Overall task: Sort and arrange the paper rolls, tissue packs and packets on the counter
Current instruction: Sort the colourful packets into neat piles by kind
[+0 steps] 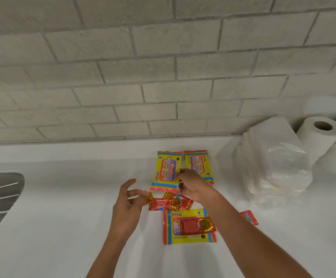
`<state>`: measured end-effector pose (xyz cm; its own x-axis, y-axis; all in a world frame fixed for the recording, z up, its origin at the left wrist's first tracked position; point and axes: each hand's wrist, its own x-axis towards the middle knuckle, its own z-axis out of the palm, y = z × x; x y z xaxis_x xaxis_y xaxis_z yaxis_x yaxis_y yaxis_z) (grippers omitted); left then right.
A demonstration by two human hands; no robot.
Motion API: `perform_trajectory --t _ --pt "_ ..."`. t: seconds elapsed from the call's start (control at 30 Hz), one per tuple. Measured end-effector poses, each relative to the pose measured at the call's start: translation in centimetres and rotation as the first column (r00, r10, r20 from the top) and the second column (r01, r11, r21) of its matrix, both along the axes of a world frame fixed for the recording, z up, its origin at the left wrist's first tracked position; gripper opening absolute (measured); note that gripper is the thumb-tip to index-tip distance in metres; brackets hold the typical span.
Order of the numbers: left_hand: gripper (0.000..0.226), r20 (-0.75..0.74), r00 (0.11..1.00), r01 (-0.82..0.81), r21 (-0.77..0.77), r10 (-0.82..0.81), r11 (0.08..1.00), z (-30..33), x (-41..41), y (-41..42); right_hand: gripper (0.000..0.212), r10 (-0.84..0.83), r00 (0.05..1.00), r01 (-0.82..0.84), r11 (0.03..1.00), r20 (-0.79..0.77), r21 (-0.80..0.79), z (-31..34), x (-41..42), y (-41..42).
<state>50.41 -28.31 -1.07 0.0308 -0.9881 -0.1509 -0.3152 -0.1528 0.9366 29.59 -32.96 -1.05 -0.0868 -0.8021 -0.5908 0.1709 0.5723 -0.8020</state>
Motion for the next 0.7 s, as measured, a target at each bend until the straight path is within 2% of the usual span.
perform_trajectory --t 0.23,0.43,0.53,0.7 --pt "0.037 0.058 0.998 -0.02 0.055 0.017 0.998 -1.9 1.6 0.0 0.021 -0.024 0.958 0.031 0.999 -0.285 0.018 -3.3 -0.4 -5.2" --pt "0.036 0.104 0.995 -0.003 0.061 -0.004 0.998 -2.7 2.0 0.0 0.038 0.069 0.801 -0.085 0.996 -0.595 0.0 -1.9 0.3 -5.3" --pt "0.033 0.113 0.994 0.0 0.07 -0.008 0.998 -2.8 1.9 0.0 0.038 0.096 0.749 -0.128 0.992 -0.655 0.0 -1.6 0.6 -5.3" --pt "0.032 0.132 0.991 0.024 0.072 -0.033 0.997 -2.7 1.7 0.1 0.04 0.117 0.731 -0.156 0.988 -0.672 0.002 -0.5 1.0 -4.6"
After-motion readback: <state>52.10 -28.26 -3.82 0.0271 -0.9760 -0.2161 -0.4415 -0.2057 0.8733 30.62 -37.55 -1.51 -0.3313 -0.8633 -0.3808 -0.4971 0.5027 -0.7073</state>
